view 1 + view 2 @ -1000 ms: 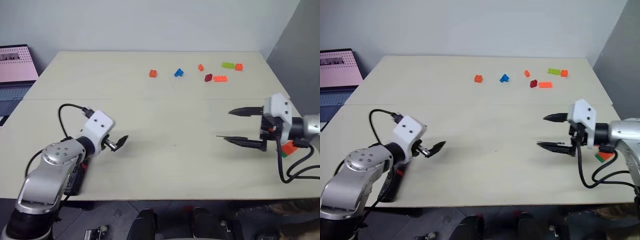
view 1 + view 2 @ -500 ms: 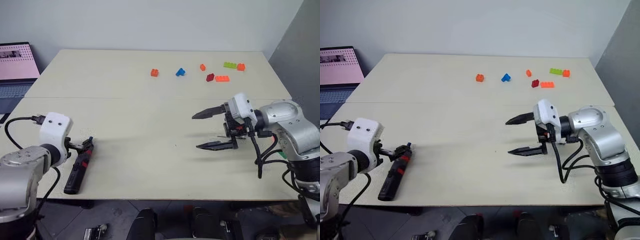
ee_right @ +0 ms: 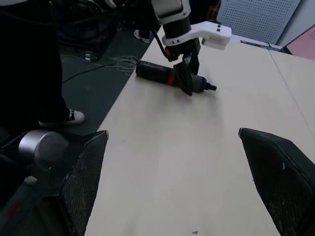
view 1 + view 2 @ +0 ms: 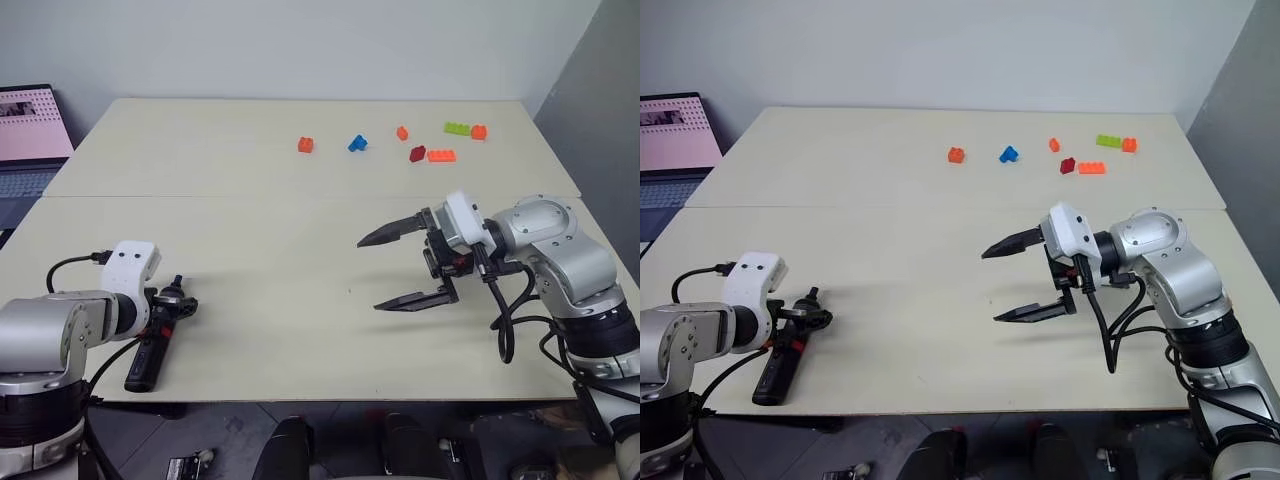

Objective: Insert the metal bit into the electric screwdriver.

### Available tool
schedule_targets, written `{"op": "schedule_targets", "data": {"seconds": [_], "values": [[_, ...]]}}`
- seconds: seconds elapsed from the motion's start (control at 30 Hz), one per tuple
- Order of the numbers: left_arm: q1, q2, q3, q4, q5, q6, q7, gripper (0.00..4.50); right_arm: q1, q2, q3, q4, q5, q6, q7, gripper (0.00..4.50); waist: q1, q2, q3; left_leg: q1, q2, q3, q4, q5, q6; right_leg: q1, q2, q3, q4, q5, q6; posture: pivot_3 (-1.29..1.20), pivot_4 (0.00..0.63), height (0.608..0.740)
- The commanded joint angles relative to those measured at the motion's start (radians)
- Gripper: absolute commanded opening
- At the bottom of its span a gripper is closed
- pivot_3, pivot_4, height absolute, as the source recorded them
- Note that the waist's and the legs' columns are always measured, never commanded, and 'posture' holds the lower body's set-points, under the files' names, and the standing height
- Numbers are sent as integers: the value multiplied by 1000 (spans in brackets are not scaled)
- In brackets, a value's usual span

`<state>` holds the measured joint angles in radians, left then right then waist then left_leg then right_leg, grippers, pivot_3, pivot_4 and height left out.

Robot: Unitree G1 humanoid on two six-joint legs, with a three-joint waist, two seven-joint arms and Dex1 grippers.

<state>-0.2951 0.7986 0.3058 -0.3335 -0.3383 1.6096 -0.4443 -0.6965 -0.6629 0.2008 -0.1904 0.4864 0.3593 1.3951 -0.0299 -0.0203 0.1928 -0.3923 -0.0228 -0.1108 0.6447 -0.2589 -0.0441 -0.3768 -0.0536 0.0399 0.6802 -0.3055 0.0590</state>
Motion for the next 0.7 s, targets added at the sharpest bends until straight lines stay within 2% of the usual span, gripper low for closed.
{"op": "schedule_targets", "data": {"seconds": [0.03, 0.3, 0.5, 0.7], "values": [[-40, 19, -18, 35, -20, 5, 18, 4500, -9, -7, -18, -43, 18, 8, 1, 4485, 0, 0, 0, 0, 0, 0, 0, 0, 0, 0, 0, 0, 0, 0, 0, 0, 150, 740], [-151, 50, -57, 191, -57, 5, 29, 4500, -11, -7, -38, -67, 46, 37, -7, 4485, 0, 0, 0, 0, 0, 0, 0, 0, 0, -1, 0, 0, 0, 0, 0, 0, 150, 740], [-183, 70, -96, 258, -84, 5, 29, 4500, -57, 2, -81, -84, 128, 102, -23, 4485, -2, 0, 0, -3, 0, 0, 0, 1, -2, -4, 0, 1, 1, 0, 0, 0, 150, 740], [-201, 91, -134, 291, -122, 5, 27, 4500, -56, -7, -83, -94, 130, 105, -27, 4485, -1, 0, 0, -3, 0, 0, 0, 1, -1, -4, 0, 0, 1, 0, 0, 0, 150, 740]]}}
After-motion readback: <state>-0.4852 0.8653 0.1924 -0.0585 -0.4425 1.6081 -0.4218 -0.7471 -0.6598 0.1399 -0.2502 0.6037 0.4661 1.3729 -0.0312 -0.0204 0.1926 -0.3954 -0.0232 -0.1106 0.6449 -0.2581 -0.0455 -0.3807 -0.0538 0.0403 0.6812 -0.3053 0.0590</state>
